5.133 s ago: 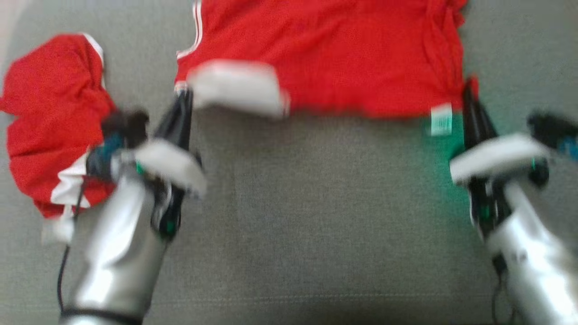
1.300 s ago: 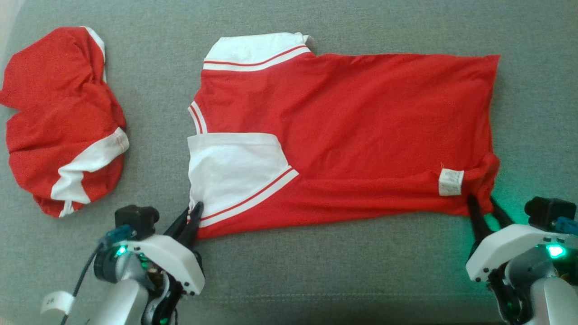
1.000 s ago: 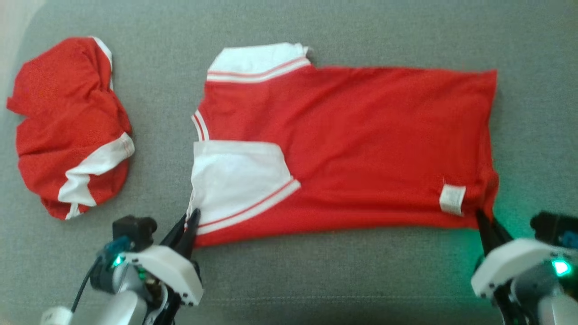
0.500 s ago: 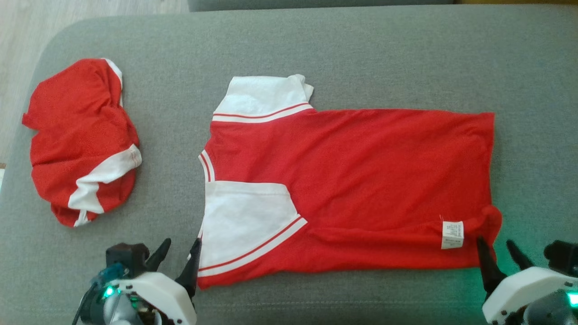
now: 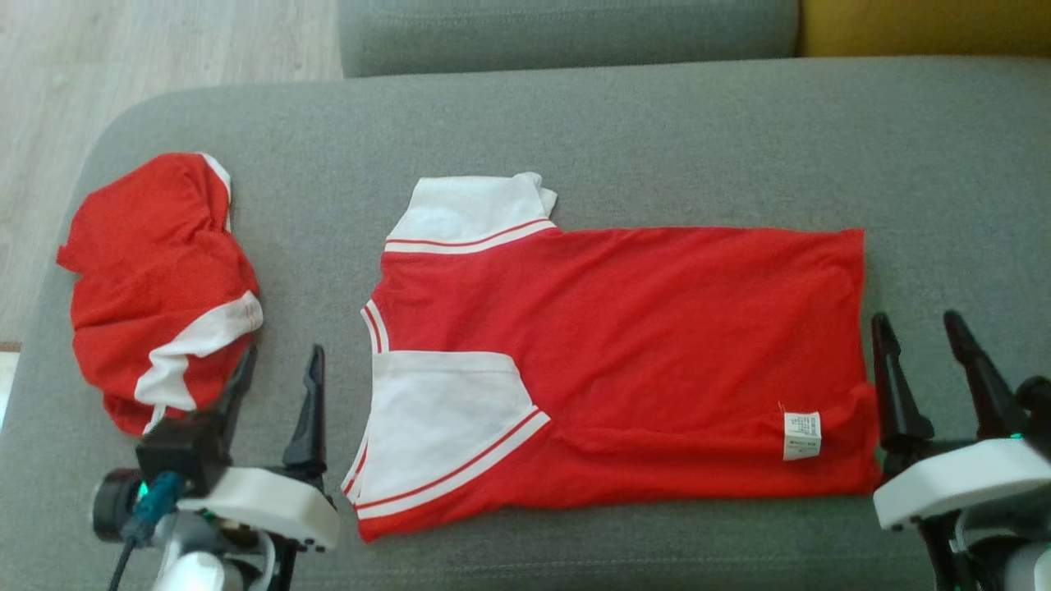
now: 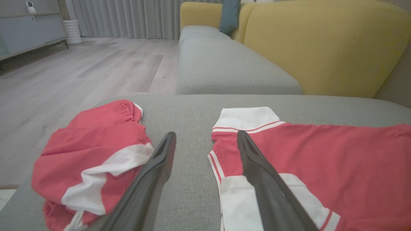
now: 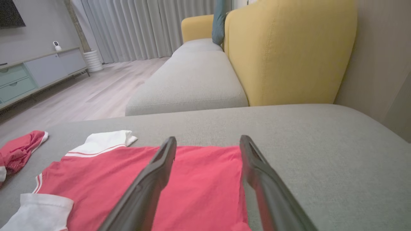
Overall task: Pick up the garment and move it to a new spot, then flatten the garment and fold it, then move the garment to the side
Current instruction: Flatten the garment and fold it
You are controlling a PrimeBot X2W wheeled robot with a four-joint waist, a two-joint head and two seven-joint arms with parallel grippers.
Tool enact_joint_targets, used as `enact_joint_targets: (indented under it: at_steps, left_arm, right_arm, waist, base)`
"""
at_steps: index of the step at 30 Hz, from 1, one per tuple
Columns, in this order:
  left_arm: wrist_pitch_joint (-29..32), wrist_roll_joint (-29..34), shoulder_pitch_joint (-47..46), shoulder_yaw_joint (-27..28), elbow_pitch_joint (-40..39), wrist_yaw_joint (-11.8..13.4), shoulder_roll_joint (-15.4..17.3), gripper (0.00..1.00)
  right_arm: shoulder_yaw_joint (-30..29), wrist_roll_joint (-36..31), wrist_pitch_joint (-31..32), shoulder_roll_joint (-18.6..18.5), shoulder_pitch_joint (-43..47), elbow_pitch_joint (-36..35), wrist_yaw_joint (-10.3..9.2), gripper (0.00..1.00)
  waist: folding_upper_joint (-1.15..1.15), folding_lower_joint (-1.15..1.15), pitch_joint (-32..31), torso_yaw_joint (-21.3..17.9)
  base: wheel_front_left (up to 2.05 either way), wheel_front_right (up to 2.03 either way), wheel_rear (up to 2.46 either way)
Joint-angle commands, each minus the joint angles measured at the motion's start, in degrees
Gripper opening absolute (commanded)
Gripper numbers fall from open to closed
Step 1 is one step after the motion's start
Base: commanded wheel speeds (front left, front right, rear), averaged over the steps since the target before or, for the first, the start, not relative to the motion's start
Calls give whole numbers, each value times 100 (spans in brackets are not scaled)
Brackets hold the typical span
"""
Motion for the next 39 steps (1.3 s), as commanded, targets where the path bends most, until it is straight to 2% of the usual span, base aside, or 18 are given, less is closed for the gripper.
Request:
enact_joint_targets:
  at_steps: [1,11,13,16,21,27,30,31,39]
  left_arm:
    - [-13,64,-282,238,-236,55,153,100]
    - [158,142,-313,219,-495,174,242,100]
    - [170,118,-498,184,-439,75,245,100]
    - [296,47,-1058,25,-155,-231,193,100]
    - [541,-48,-2458,-276,829,-810,-82,100]
    - [685,-69,-4042,-553,2564,-1392,-474,100]
    - [743,-59,-4670,-618,3456,-1555,-602,100]
    - [743,-59,-4670,-618,3456,-1555,-602,100]
    - [1021,-66,-5829,-718,5538,-1753,-718,100]
  right_arm:
    - [162,-25,-14,-77,-262,-262,37,100]
    - [195,43,65,-74,-290,-390,37,100]
    - [171,70,70,-74,-307,-409,37,100]
    - [163,105,68,-73,-387,-453,37,100]
    - [316,123,59,-73,-644,-435,37,100]
    - [514,139,19,-73,-906,-302,37,100]
    - [597,164,-1,-72,-986,-242,37,100]
    - [597,164,-1,-72,-986,-242,37,100]
    - [740,324,-52,-72,-1013,-86,37,100]
  waist:
    - [0,0,-23,-6]
    - [0,0,70,-22]
    - [0,0,186,-16]
    - [0,0,450,-23]
    - [0,0,939,-232]
    - [0,0,1329,-604]
    - [0,0,1475,-799]
    - [0,0,1475,-799]
    - [0,0,1703,-1135]
  base:
    - [0,0,0]
    - [0,0,0]
    - [0,0,0]
    - [0,0,0]
    - [0,0,0]
    - [0,0,0]
    - [0,0,0]
    - [0,0,0]
    - [0,0,0]
